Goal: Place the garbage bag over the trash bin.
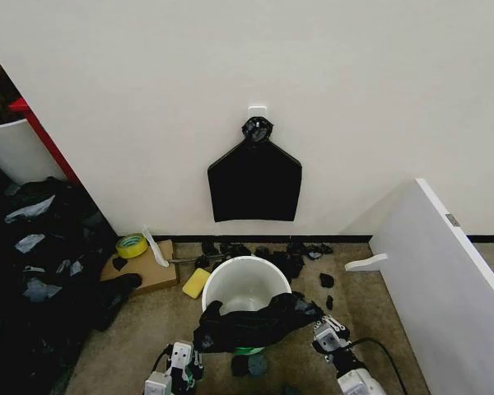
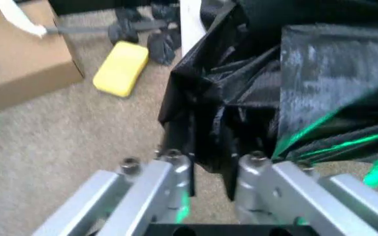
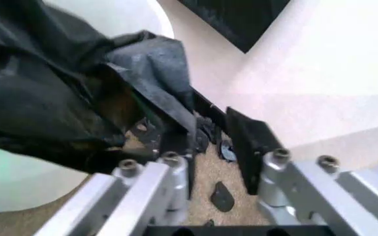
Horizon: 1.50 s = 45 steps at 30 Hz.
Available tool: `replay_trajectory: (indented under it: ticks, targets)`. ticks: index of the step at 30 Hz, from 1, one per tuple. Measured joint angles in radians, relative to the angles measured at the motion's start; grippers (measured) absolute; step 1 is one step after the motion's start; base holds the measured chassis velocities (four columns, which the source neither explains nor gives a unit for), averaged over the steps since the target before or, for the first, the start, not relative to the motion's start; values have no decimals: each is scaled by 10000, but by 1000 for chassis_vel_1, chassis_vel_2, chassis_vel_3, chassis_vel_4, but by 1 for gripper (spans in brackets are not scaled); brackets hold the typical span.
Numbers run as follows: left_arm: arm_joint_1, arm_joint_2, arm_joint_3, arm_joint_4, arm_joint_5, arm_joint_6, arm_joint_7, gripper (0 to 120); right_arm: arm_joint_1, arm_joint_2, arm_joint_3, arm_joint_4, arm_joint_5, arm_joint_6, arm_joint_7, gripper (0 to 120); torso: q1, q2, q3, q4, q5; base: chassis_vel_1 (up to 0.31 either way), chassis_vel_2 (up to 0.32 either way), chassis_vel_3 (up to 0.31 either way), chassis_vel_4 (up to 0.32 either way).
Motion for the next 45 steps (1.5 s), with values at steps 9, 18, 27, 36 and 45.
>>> replay_trajectory:
  ticks: [9,18,27,36,45]
  targets:
    - [943,496,-620,-1111,951,239,-212,50,-1181,-549,190,1292,795,-503,1,51,0,0,0,0,-1,0,0,0,0]
    - [1812,647,-915,-1969,2000,262,-378,84,-1563,-673,471,2253,1197,-429,-83,85,0,0,0,0,-1,0,0,0,0]
    - [2054,575,-931,-2002,1912,617,-945,100,-1586,-566,626,2564,1266,-193,-261,100,0,0,0,-1,-2,0,0,0,0]
    - [2890,465,-1075,-3132,1827,787,-1544,100,-1249,-422,566,2497,1605,107,-505,100,0,0,0,1,0,0,0,0,0]
    - [2809,510,-1220,-2934,446,208,-1464,100,-425,-188,-10,1959,1848,285,-686,100,0,0,0,1,0,0,0,0,0]
